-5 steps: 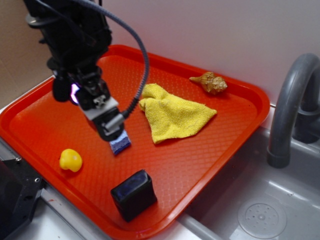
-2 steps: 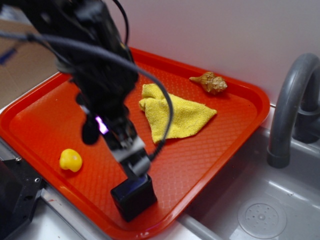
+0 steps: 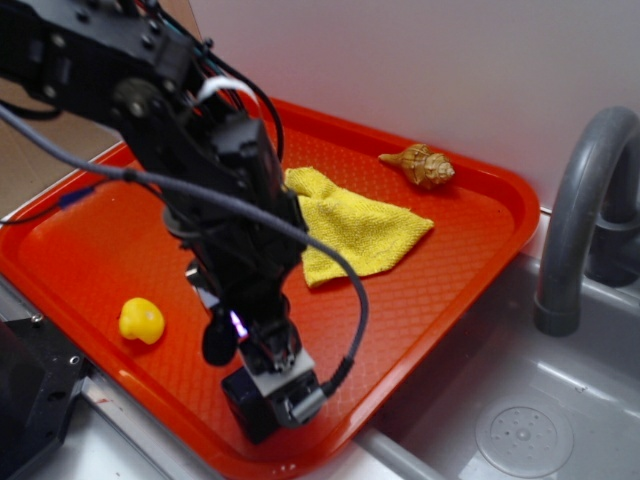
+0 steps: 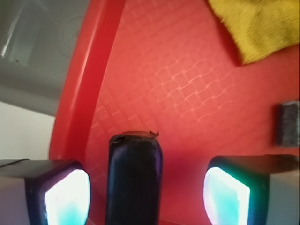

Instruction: Grab the black box.

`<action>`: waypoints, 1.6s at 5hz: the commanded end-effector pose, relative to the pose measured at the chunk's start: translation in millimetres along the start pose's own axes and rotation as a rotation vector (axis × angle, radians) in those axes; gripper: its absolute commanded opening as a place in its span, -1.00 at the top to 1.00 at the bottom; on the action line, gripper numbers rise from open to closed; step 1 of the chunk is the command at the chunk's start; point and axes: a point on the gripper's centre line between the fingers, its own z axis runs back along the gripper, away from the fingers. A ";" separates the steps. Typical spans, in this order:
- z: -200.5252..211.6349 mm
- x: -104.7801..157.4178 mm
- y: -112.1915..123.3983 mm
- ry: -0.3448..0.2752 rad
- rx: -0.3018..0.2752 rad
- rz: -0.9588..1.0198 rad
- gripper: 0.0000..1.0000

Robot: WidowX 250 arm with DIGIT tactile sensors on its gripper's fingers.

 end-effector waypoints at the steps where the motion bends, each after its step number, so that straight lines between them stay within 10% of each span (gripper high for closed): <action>1: -25.5 -12.8 -9.1 0.025 0.010 -0.004 -0.89; 2: -30.2 -13.0 -6.1 0.019 0.006 0.034 1.00; 5: 87.4 -30.1 70.3 -0.207 -0.013 0.081 1.00; 7: 161.2 -19.1 173.5 -0.191 -0.064 0.156 1.00; 8: 143.1 3.9 184.4 -0.156 -0.027 0.051 1.00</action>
